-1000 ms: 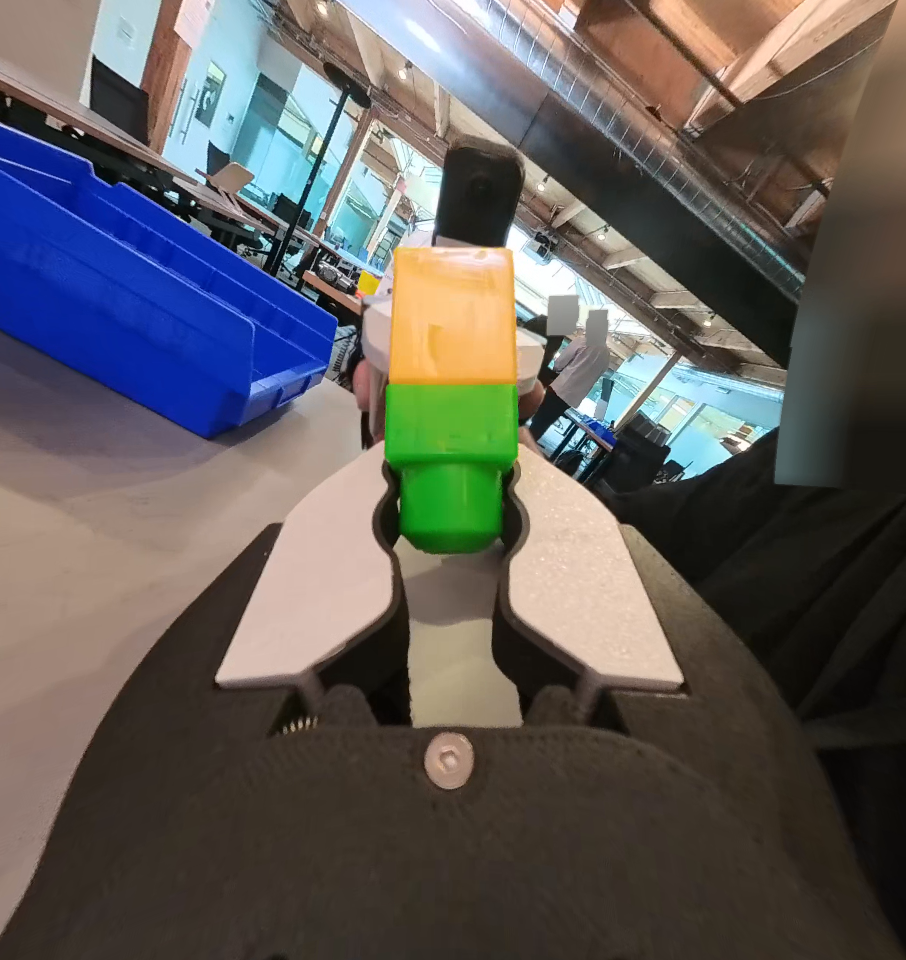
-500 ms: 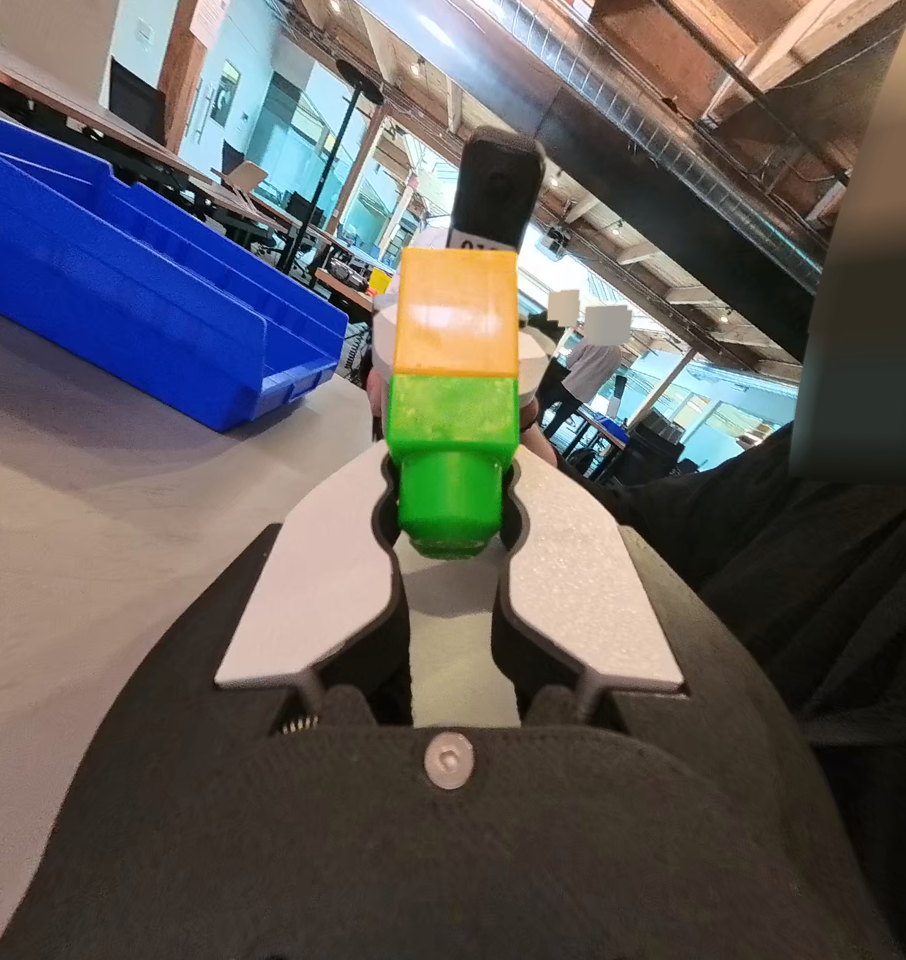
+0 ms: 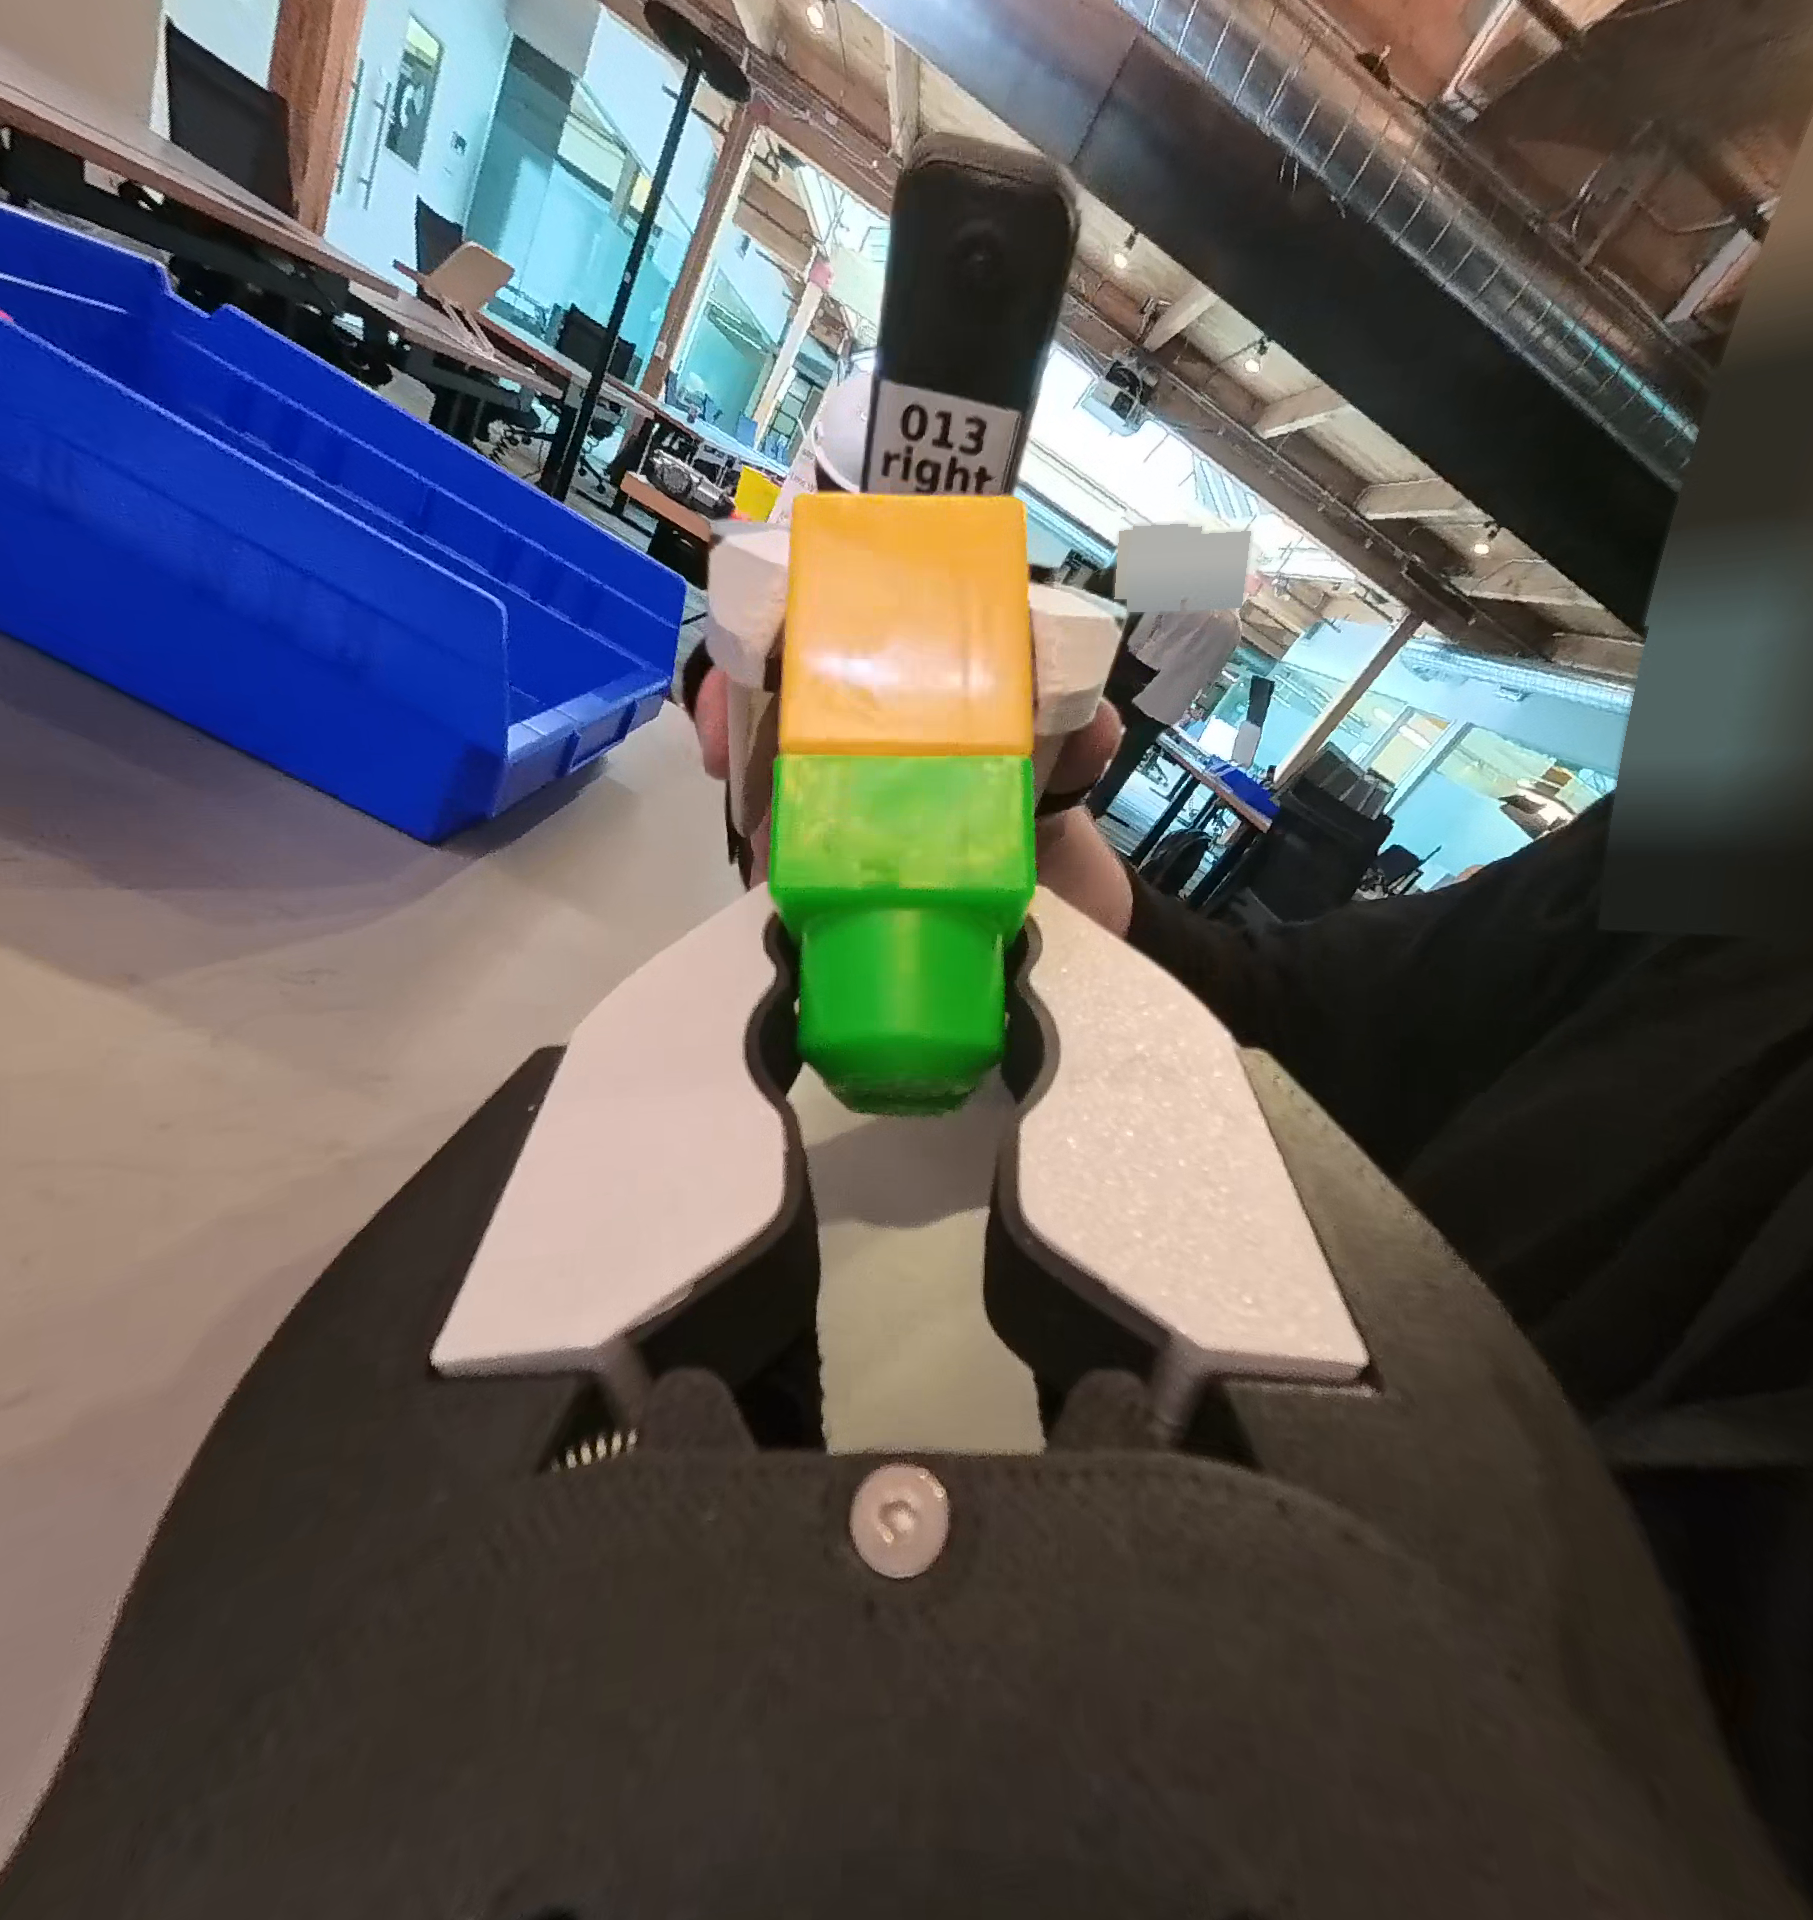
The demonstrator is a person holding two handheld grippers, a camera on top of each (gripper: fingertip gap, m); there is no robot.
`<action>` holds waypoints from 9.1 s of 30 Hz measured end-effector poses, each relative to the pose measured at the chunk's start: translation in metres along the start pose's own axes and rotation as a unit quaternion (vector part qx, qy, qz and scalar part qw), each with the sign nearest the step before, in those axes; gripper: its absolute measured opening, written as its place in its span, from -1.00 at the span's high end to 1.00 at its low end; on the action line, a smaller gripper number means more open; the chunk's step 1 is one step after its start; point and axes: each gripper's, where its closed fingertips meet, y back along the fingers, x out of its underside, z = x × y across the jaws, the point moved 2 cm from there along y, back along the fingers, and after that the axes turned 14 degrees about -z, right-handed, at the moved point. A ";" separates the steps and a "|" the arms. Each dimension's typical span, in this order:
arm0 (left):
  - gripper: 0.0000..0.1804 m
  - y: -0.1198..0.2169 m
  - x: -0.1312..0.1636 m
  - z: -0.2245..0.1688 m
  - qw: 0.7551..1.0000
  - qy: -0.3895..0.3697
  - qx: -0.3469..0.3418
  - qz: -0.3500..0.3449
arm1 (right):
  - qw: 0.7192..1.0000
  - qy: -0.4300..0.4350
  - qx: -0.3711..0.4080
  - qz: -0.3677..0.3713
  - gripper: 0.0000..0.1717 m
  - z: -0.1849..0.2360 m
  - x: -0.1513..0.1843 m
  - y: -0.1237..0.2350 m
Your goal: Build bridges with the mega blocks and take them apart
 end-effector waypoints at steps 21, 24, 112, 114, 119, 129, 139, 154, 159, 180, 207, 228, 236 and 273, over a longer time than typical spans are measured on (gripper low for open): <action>0.61 0.011 -0.008 0.003 0.999 0.043 0.008 0.011 | 0.998 0.055 0.024 0.020 0.51 -0.005 -0.004 0.012; 0.61 0.015 -0.011 0.004 0.993 0.115 0.035 0.015 | 0.989 0.139 0.015 0.038 0.67 0.002 -0.008 0.019; 0.57 0.022 -0.015 0.026 0.905 -0.264 -0.087 0.321 | 0.859 0.210 -0.066 0.463 0.60 -0.016 0.029 -0.015; 0.46 0.025 -0.030 0.026 0.914 -0.264 -0.103 0.289 | 0.873 0.218 -0.052 0.433 0.60 -0.016 0.013 -0.012; 0.55 0.050 -0.056 0.035 0.935 -0.245 -0.128 0.221 | 0.896 0.241 0.034 0.373 0.60 -0.046 -0.065 0.042; 0.73 0.075 -0.042 0.062 0.957 -0.178 -0.150 0.176 | 0.807 0.235 0.216 0.496 0.59 -0.180 -0.125 0.213; 0.77 0.078 -0.042 0.075 0.958 -0.168 -0.160 0.170 | 0.755 0.207 0.216 0.584 0.59 -0.269 -0.086 0.256; 0.78 0.080 -0.040 0.080 0.960 -0.158 -0.158 0.168 | 0.700 0.186 0.234 0.648 0.59 -0.321 -0.066 0.269; 0.78 0.082 -0.038 0.081 0.958 -0.161 -0.160 0.174 | 0.672 0.190 0.238 0.675 0.58 -0.335 -0.063 0.282; 0.68 0.210 -0.147 0.065 0.893 -0.270 -0.343 0.110 | 0.741 0.352 0.288 0.494 0.56 -0.180 -0.151 0.215; 0.57 0.356 -0.195 0.269 0.649 -0.150 -0.658 0.350 | 0.922 0.225 -0.066 0.308 0.75 -0.028 0.080 -0.043; 0.57 0.223 -0.179 0.087 0.866 -0.231 -0.415 0.158 | 0.907 0.329 0.067 0.252 0.90 -0.093 0.094 -0.026; 0.57 0.150 -0.075 0.071 0.927 -0.128 -0.299 0.185 | 0.907 0.324 0.090 0.253 0.90 -0.107 0.094 -0.015; 0.41 0.214 -0.116 0.091 0.885 -0.199 -0.368 0.204 | 0.898 0.334 0.090 0.272 0.89 -0.114 0.106 -0.005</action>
